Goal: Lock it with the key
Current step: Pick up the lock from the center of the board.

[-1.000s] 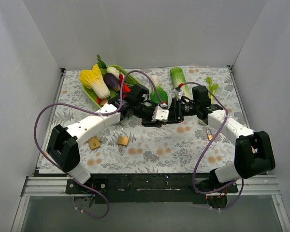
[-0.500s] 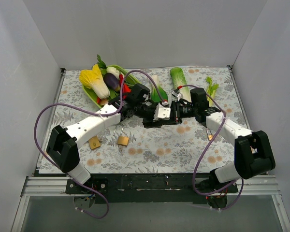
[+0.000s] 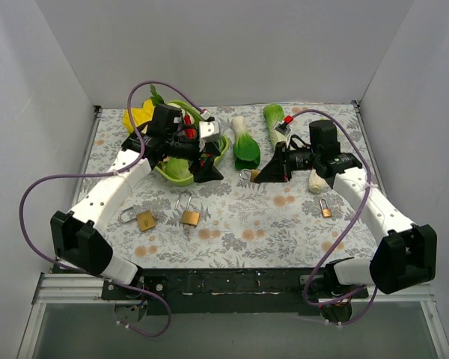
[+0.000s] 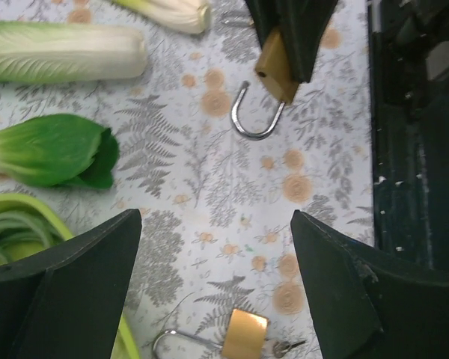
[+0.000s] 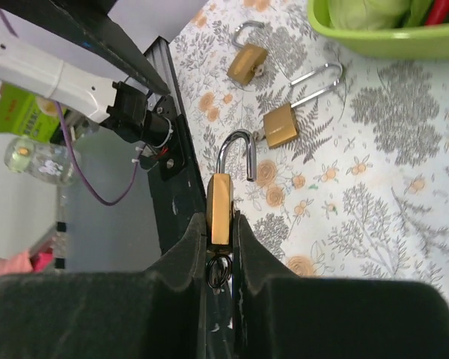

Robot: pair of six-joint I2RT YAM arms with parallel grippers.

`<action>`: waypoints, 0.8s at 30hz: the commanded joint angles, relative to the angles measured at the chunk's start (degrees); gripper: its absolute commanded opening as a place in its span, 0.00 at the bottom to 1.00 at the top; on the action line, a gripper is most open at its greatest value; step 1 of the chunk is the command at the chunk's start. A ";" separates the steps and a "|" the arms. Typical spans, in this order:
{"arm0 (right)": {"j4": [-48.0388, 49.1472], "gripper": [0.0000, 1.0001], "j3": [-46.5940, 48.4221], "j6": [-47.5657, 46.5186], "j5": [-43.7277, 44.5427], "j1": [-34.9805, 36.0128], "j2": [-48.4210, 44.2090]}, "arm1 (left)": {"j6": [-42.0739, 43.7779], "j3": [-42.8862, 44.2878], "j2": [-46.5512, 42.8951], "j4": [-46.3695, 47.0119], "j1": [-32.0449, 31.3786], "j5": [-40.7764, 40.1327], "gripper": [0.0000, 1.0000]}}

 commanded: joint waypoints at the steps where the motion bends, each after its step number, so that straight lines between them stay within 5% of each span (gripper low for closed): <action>1: -5.10 0.01 5.46 -12.83 -4.45 0.24 -2.27 | -5.77 -1.83 -5.00 0.68 -1.40 6.91 0.78; 4: -5.28 0.01 7.31 -11.81 -7.09 0.33 -1.65 | -5.01 -7.17 -9.65 8.15 -3.32 2.81 0.73; 10: -3.61 0.01 8.20 -6.35 -10.52 1.73 0.02 | 12.47 -24.57 -23.10 25.20 -16.51 -13.47 0.71; 24: 5.26 0.01 1.25 12.81 -16.84 2.26 2.04 | 25.41 -33.56 -24.52 40.06 -21.96 -25.34 0.51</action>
